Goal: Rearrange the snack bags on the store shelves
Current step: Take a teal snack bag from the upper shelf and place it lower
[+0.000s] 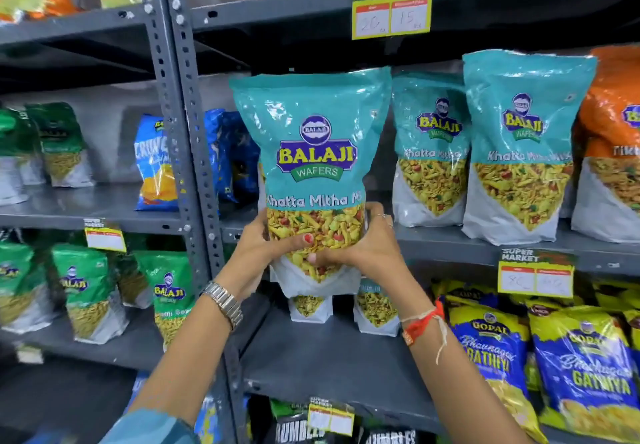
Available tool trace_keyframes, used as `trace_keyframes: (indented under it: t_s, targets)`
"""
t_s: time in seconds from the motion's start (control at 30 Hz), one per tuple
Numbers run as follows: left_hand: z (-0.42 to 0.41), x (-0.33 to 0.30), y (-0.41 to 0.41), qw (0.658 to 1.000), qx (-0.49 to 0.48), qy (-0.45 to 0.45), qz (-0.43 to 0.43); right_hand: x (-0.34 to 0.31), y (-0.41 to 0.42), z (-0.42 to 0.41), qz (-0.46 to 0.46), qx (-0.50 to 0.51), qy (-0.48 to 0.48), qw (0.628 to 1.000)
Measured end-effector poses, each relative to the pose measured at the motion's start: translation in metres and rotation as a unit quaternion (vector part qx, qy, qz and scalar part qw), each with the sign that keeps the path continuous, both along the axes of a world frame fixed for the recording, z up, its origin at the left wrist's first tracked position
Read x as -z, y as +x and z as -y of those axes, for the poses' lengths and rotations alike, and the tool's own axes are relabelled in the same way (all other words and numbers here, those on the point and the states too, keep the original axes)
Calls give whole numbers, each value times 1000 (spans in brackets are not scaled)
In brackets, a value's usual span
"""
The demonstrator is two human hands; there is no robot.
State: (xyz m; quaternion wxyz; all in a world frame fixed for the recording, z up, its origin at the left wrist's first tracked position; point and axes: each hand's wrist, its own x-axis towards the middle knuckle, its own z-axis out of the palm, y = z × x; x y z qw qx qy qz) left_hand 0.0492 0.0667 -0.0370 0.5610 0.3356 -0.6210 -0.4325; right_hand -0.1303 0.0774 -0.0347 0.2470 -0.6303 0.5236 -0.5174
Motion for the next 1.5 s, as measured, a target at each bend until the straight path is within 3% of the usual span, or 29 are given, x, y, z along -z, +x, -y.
trace_keyframes:
  t_s: [0.13, 0.4, 0.73, 1.1, 1.23, 1.33, 1.4, 1.5]
  targets:
    - [-3, 37, 16, 999, -6, 36, 18, 40, 13, -7, 35, -31, 38, 998]
    - [21, 110, 34, 990, 11, 107, 95, 131, 41, 10, 40, 31, 88, 995]
    - [98, 209, 60, 965, -88, 182, 164, 218, 69, 80, 5, 28, 129, 991]
    - [144, 247, 68, 947, -125, 225, 193, 276, 94, 132, 69, 35, 171, 982]
    - [146, 252, 66, 946, -148, 219, 190, 282, 96, 139, 71, 19, 166, 983]
    - [134, 248, 55, 955, -169, 205, 134, 274, 90, 133, 72, -6, 154, 985]
    - [120, 242, 43, 953, -236, 164, 97, 262, 79, 122, 46, -20, 139, 989]
    - [95, 222, 23, 920, -378, 76, 62, 243, 49, 101, -33, -12, 99, 994]
